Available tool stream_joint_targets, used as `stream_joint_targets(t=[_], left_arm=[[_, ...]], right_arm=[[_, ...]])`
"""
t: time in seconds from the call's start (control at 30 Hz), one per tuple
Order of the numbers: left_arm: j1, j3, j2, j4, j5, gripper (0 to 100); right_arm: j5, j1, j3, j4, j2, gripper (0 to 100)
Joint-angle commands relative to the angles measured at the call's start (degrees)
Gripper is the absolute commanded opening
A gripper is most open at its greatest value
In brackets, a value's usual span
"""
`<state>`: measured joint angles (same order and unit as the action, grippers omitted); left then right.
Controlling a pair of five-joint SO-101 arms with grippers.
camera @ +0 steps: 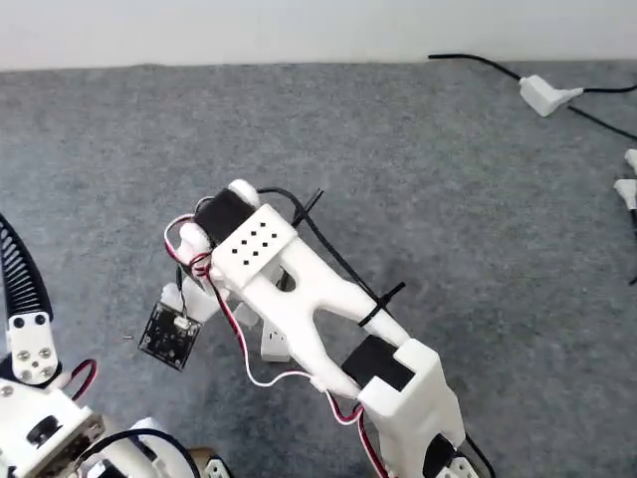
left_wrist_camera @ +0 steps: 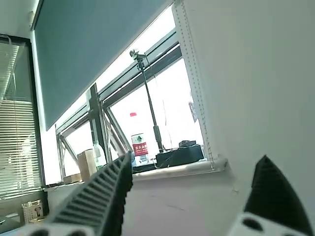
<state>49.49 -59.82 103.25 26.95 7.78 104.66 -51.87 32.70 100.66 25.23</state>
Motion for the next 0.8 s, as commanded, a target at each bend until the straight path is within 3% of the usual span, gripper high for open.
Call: stream_joint_targets(t=[0.0, 0.23, 0.77], left_arm=[[0.4, 1.9, 1.0, -1.3, 0.4, 37], [0.3, 1.9, 1.0, -1.4, 0.4, 37], [0.0, 1.9, 1.0, -1.4, 0.4, 37]], right_arm=[[2.3, -0.7, 1.3, 2.5, -0.5, 0.8], [6.2, -0.6, -1.6, 2.5, -0.5, 0.8], [6.2, 3.8, -2.6, 2.6, -0.6, 0.8]])
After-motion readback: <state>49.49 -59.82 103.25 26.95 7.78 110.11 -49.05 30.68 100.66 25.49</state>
